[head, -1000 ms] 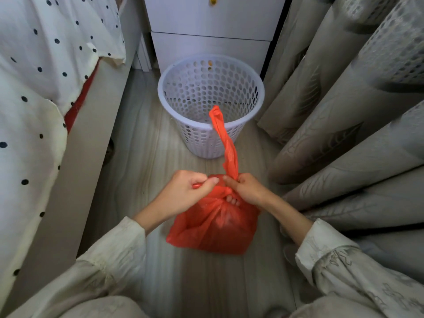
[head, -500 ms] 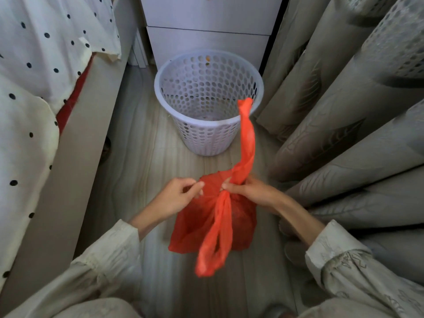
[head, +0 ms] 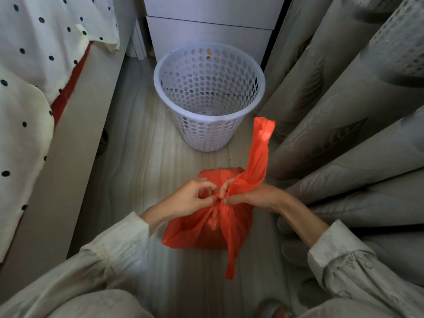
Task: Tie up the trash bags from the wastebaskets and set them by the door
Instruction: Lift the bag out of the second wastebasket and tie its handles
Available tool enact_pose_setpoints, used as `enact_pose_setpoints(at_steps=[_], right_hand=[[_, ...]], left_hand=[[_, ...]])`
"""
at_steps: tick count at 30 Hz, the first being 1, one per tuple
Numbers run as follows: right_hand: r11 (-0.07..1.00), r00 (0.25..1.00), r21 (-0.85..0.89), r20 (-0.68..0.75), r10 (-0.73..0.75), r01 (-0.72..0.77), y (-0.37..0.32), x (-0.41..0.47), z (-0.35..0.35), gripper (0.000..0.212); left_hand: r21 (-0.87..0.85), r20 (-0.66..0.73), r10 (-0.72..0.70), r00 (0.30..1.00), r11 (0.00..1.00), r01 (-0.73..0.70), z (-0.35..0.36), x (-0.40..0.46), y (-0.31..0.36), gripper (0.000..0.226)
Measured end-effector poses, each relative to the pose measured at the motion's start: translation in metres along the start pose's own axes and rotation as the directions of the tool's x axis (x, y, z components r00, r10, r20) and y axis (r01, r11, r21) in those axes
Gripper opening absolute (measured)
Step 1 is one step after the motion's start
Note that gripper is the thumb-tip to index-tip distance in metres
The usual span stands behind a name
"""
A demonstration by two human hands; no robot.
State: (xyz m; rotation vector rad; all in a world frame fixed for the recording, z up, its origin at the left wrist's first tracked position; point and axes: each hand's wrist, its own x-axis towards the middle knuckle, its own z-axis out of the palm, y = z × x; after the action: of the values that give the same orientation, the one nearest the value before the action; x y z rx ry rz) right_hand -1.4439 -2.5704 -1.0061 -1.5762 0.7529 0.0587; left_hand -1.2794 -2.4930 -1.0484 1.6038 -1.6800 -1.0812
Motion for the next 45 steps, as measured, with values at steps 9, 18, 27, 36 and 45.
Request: enact_pose_setpoints(at_steps=[9,18,27,36,45], right_hand=[[0.924,0.899,-0.382,-0.410,-0.153,-0.017,0.025,0.015,0.008,0.012],[0.814,0.935,0.578,-0.255,0.246,-0.056,0.013,0.011,0.010,0.012],[0.855,0.943,0.506,-0.326,0.072,0.110,0.015,0.008,0.014,0.018],[0.854,0.966,0.510,-0.256,0.038,0.101,0.020,0.002,0.012,0.018],[0.871,0.885,0.482,-0.441,0.146,0.096,0.016,0.008,0.014,0.019]], left_hand=[[-0.090,-0.010,-0.063,0.998,0.994,0.062,0.001,0.008,0.014,0.007],[-0.167,-0.161,-0.182,0.970,0.974,0.155,0.002,0.002,0.009,0.003],[-0.418,-0.107,-0.323,0.940,0.873,0.252,0.002,0.000,0.015,0.016],[-0.508,0.115,-0.285,0.952,0.806,0.303,0.005,-0.008,0.021,0.007],[-0.058,-0.049,-0.139,0.989,0.989,0.136,0.005,-0.002,0.015,0.023]])
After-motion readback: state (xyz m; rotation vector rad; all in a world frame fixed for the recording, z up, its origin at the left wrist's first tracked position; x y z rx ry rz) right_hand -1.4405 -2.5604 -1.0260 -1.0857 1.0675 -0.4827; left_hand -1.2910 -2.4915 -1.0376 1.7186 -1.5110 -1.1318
